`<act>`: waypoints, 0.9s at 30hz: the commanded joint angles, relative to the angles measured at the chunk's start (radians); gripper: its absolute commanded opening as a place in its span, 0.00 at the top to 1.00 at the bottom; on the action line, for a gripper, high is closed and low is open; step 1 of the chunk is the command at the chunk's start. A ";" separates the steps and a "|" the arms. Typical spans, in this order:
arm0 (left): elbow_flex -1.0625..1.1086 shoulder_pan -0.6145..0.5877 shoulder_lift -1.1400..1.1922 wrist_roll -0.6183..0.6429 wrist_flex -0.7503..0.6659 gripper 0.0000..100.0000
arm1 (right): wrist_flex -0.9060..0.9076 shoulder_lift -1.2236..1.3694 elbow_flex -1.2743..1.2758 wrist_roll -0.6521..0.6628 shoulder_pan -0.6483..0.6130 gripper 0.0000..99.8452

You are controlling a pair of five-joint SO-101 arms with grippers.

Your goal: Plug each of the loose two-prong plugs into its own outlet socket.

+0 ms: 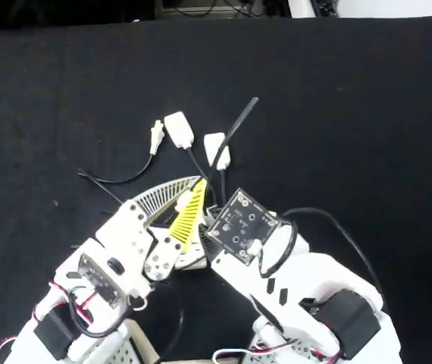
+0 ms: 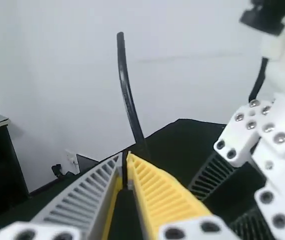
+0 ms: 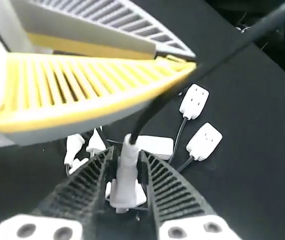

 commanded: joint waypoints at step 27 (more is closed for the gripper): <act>0.090 -0.521 0.002 -0.002 0.018 0.97 | -0.014 -0.002 -0.053 -0.009 0.215 0.99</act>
